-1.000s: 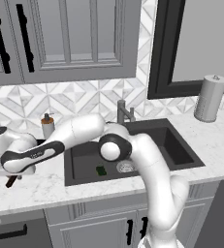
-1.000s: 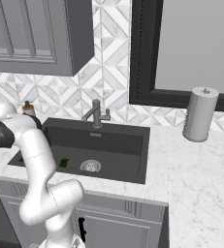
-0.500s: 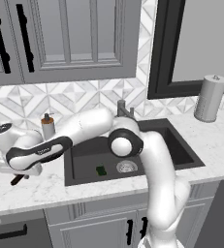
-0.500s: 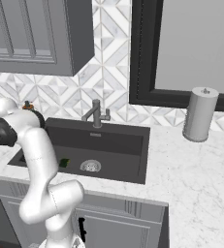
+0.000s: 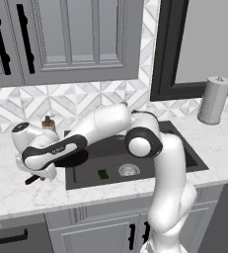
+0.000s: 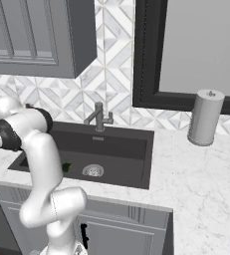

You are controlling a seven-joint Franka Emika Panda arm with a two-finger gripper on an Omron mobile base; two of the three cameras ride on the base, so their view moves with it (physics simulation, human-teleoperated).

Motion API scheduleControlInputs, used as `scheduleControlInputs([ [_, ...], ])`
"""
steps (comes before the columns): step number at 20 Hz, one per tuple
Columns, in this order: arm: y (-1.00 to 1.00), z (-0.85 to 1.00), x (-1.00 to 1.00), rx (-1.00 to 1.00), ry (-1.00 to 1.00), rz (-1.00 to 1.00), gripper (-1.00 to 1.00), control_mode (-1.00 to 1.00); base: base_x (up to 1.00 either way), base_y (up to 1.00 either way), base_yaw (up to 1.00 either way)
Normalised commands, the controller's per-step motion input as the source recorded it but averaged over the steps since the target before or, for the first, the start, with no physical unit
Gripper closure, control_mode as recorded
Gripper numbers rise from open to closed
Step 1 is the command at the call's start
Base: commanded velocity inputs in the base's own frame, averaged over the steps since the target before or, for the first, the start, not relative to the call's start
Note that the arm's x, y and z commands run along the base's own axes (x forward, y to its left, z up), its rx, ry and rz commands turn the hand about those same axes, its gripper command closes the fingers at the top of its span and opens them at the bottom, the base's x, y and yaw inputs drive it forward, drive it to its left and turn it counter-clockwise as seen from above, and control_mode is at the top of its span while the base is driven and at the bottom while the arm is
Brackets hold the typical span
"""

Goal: Pick the pan and sponge and place them into the sink. Then turn on the water.

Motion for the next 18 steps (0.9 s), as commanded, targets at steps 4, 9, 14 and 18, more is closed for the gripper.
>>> scheduleControlInputs([
  [4, -0.63, 0.0, 0.0, 0.0, 0.0, -0.23, 1.0, -1.0, 0.0, 0.0, 0.0],
  [9, -0.63, 0.0, 0.0, 0.0, 0.0, -0.2, 1.0, -1.0, 0.0, 0.0, 0.0],
  [14, -0.56, 0.0, 0.08, -0.04, 0.0, -0.16, 1.0, -1.0, 0.0, 0.0, 0.0],
  [18, -0.44, 0.0, 0.26, -0.1, 0.0, -0.13, 1.0, -1.0, 0.0, 0.0, 0.0],
])
